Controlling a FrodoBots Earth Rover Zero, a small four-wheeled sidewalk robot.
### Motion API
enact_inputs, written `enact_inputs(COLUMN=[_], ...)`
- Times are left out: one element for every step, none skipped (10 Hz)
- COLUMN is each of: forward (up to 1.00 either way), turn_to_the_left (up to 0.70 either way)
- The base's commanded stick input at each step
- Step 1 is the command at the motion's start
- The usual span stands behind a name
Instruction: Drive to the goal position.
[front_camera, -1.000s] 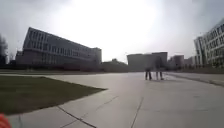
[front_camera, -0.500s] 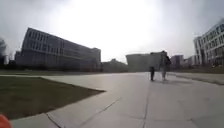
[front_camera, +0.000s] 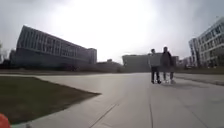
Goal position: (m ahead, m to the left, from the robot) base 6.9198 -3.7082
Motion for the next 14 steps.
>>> enact_inputs(forward=[0.7,0.7,0.7,0.7,0.7,0.7,0.7,0.7,0.7,0.7,0.7,0.7,0.7,0.7], turn_to_the_left=[0.0,0.0,0.0,0.0,0.0,0.0,0.0,0.0,0.0,0.0,0.0,0.0,0.0,0.0])
